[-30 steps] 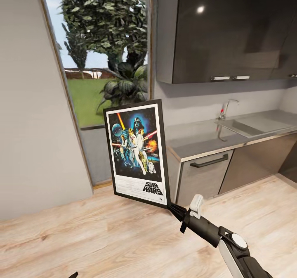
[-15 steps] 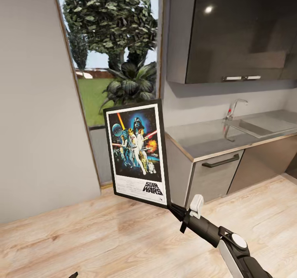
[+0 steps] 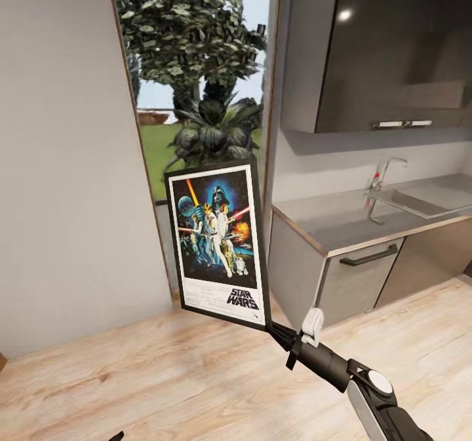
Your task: Pick up the poster from the kitchen countertop and hang it on one of the wall nails in the kitchen.
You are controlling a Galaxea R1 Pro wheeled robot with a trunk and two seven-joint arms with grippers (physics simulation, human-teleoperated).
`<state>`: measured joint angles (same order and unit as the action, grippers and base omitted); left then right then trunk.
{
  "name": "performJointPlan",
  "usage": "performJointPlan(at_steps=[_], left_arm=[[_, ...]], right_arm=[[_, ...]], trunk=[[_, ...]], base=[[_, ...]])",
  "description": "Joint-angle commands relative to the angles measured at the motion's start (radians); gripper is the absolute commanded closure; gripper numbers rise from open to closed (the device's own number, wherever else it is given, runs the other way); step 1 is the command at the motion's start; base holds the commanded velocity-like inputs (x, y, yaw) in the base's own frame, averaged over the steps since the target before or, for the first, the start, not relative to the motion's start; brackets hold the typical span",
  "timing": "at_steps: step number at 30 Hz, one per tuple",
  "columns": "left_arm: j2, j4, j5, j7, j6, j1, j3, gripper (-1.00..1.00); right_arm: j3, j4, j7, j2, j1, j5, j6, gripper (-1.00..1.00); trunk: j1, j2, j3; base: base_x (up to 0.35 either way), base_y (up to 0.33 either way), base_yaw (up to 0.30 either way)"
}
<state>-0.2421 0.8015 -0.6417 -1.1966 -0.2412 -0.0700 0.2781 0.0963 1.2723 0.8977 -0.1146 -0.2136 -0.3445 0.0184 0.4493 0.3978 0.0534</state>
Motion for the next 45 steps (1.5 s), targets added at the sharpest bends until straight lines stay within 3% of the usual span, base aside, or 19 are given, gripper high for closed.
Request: performJointPlan(at_steps=[1, 26, 45], left_arm=[[0.000, 0.001, -0.006, -0.001, -0.011, 0.000, 0.000, -1.00], [0.000, 0.001, -0.006, -0.001, -0.012, 0.000, -0.002, -1.00], [0.000, 0.001, -0.006, -0.001, -0.013, 0.000, -0.007, -1.00]], right_arm=[[0.002, -0.001, 0.003, -0.001, -0.001, -0.007, 0.000, 1.00], [0.002, -0.001, 0.003, 0.000, -0.001, -0.007, 0.000, 1.00], [0.003, -0.001, 0.003, 0.000, -0.001, -0.007, 0.000, 1.00]], trunk=[[0.001, 0.002, 0.002], [0.001, 0.002, -0.001], [0.001, 0.002, -0.001]], base=[[0.000, 0.297, 0.000], [0.004, 0.297, 0.223], [0.120, 0.296, 0.020]])
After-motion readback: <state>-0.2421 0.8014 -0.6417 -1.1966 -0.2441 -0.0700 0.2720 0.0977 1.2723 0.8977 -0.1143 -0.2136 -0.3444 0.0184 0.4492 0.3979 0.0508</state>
